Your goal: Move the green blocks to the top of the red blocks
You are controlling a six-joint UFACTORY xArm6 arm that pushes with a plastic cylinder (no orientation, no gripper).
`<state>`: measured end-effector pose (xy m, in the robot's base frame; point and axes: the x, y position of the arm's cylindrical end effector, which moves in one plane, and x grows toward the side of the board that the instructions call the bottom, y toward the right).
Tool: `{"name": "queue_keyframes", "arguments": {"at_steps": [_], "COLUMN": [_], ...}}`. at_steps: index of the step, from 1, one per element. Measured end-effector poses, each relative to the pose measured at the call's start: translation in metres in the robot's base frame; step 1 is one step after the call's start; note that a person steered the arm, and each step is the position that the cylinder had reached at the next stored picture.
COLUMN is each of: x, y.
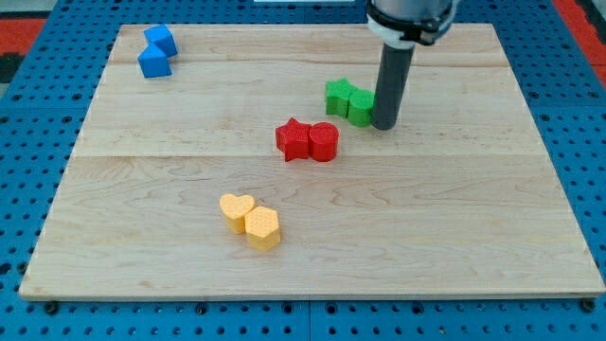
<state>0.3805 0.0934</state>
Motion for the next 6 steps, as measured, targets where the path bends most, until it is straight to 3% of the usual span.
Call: {"name": "queue_keyframes", "arguments": {"at_steps": [4, 6], "x": [-0.04, -0.063], "y": [-0.023, 0.007]}}
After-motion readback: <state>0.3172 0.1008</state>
